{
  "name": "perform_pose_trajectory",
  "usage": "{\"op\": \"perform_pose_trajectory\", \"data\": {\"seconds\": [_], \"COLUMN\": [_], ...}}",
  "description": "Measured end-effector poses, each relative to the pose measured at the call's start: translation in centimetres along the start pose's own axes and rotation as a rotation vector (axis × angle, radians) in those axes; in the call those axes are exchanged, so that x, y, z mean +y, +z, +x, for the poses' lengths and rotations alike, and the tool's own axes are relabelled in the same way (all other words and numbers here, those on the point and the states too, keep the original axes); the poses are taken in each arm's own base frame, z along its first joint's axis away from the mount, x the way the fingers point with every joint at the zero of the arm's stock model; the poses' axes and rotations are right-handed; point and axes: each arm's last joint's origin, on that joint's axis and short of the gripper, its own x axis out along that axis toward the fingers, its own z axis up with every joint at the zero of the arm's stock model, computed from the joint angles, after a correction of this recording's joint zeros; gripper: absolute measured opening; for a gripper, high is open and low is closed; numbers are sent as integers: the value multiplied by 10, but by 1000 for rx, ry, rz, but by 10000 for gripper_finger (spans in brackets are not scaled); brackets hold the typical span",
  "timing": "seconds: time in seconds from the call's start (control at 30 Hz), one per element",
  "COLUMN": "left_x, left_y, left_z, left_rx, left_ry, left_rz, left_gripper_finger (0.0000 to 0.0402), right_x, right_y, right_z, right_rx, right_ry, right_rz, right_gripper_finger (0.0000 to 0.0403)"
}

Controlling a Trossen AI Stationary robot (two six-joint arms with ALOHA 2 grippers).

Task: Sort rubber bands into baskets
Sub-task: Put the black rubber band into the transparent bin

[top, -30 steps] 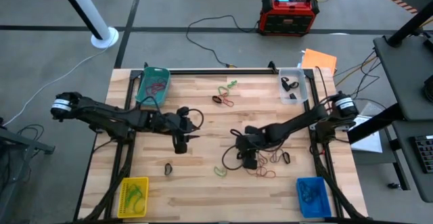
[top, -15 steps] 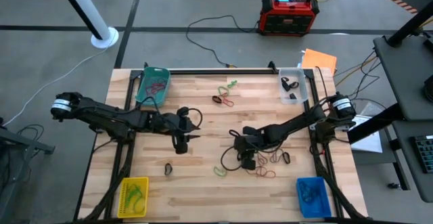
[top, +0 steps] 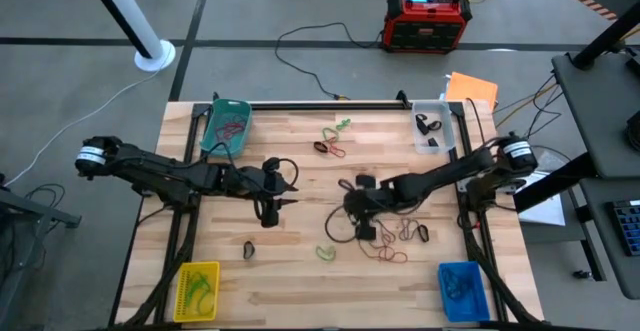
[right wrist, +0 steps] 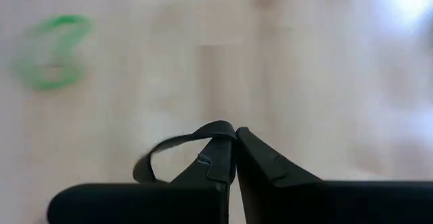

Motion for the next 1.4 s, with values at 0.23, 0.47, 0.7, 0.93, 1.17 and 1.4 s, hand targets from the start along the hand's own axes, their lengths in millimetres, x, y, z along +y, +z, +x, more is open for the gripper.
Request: {"op": "perform_pose_trajectory", "data": {"seconds": [0.23,0.47,0.7,0.93,1.17,1.4], "left_x": [0,0,-1,-2,-1,-1], "left_y": [1,1,-6,-5,-2,-3], "left_z": [1,4,14,20,19,19], "left_rx": [-15,-15,30,9,-20,-18], "left_ry": [-1,6,18,18,23,23], "left_rz": [-3,-3,3,35,66,63], "left_gripper_finger": [128,128,128,128,128,128], "right_x": [-72,-177,-252,-265,-265,-266], "right_y": [4,-23,-85,-114,-114,-113], "right_z": [-28,-55,-71,-72,-71,-70], "right_rx": [240,430,619,692,681,660], "right_ry": [-536,-990,-935,-919,-900,-905], "right_rz": [95,433,868,966,981,986], "right_gripper_finger": [9,9,9,10,37,91]}}
